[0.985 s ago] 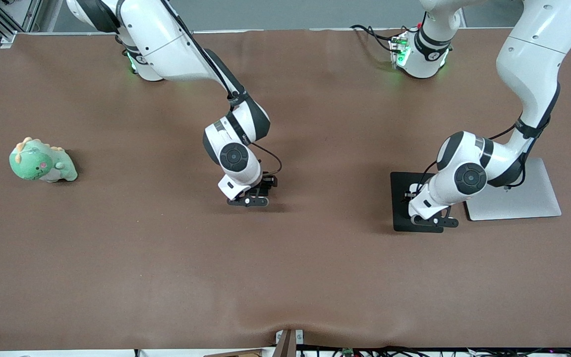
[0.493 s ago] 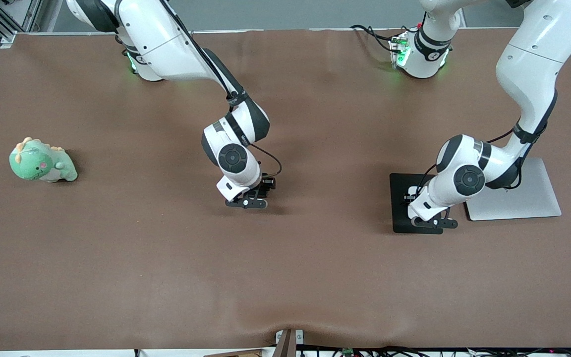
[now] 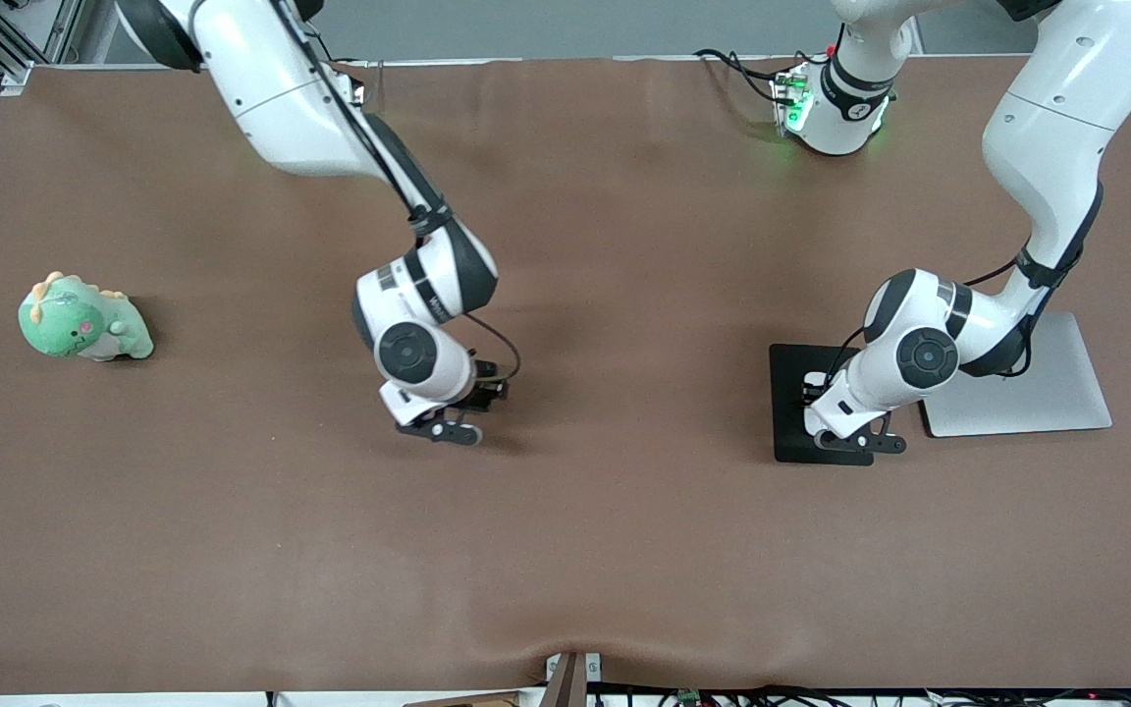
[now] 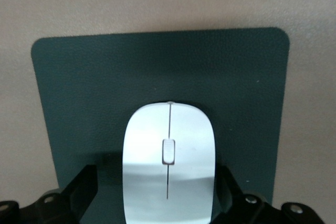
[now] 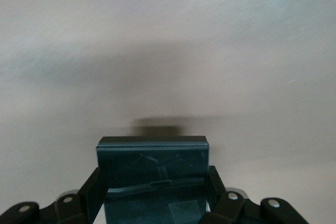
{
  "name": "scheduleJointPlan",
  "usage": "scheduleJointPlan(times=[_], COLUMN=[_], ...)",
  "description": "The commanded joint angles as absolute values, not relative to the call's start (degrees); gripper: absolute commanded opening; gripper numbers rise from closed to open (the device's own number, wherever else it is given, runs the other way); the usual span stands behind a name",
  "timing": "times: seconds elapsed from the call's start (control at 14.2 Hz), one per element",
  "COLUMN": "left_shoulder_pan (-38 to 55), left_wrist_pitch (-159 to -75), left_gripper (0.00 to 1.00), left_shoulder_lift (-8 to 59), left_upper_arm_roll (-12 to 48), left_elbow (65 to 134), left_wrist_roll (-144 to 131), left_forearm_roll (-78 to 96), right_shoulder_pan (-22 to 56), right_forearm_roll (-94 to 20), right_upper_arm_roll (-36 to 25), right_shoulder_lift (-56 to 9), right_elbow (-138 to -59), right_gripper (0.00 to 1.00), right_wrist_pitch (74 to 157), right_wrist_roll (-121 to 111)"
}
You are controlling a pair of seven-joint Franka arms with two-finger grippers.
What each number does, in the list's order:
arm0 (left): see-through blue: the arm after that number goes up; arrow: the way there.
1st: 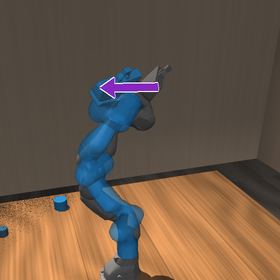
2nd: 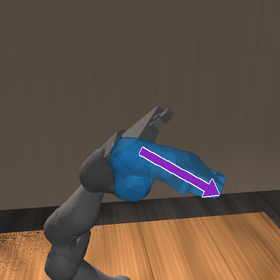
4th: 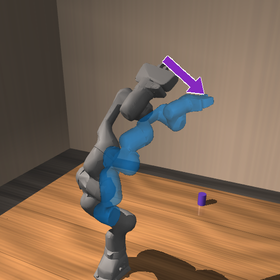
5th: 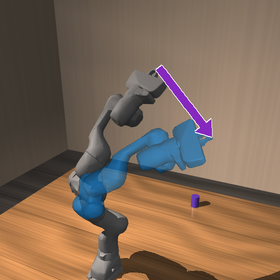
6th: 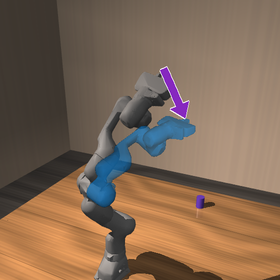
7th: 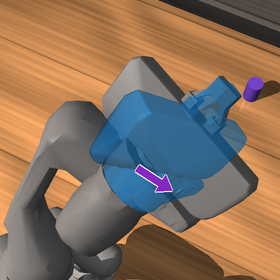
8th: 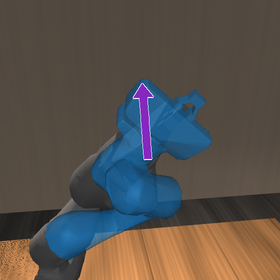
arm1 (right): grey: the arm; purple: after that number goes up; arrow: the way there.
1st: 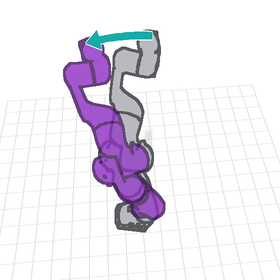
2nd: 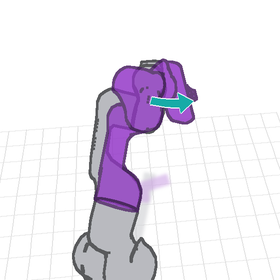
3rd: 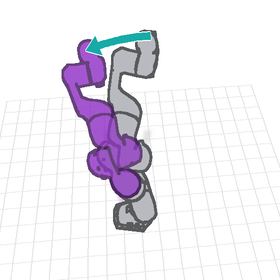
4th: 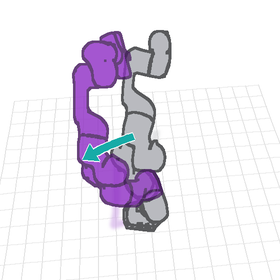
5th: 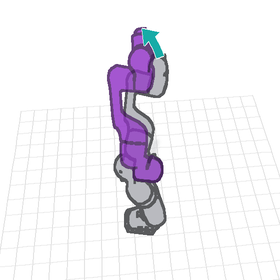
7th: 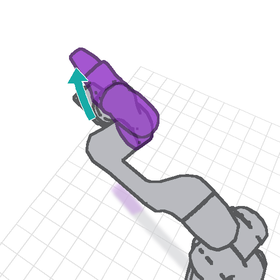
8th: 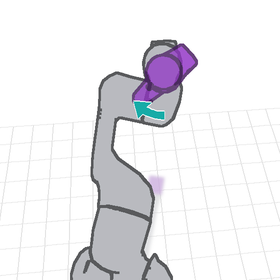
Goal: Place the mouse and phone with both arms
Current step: 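Release the mouse while the right gripper carries the phone toward the plush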
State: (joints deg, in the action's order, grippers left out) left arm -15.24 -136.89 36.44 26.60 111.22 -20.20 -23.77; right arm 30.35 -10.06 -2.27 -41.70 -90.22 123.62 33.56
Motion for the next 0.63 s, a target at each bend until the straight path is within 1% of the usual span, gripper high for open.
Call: scheduleJointPlan(times=[0.0, 0.28, 0.56], left_shoulder_pan=[-15.7, -15.6, -15.7], left_wrist_pitch=[-135.4, -133.2, -130.4], left_gripper=[1.0, 1.0, 1.0], left_shoulder_lift=[33.1, 28.9, 23.9], left_upper_arm_roll=[27.2, 27.8, 28.4], left_elbow=[111.2, 111.1, 110.0], left_wrist_roll=[-21.4, -21.3, -21.1], left_forearm_roll=[-25.4, -24.8, -20.8], right_shoulder_pan=[25.1, 21.8, 17.1], right_forearm_roll=[-9.8, -9.2, -9.1], right_upper_arm_roll=[-1.4, -1.5, -1.6], right_shoulder_lift=[-39.2, -37.6, -32.6], right_elbow=[-91.5, -93.6, -99.8], right_gripper=[0.0, 0.0, 0.0], right_wrist_pitch=[120.9, 120.8, 121.3], right_wrist_roll=[28.5, 26.0, 19.3])
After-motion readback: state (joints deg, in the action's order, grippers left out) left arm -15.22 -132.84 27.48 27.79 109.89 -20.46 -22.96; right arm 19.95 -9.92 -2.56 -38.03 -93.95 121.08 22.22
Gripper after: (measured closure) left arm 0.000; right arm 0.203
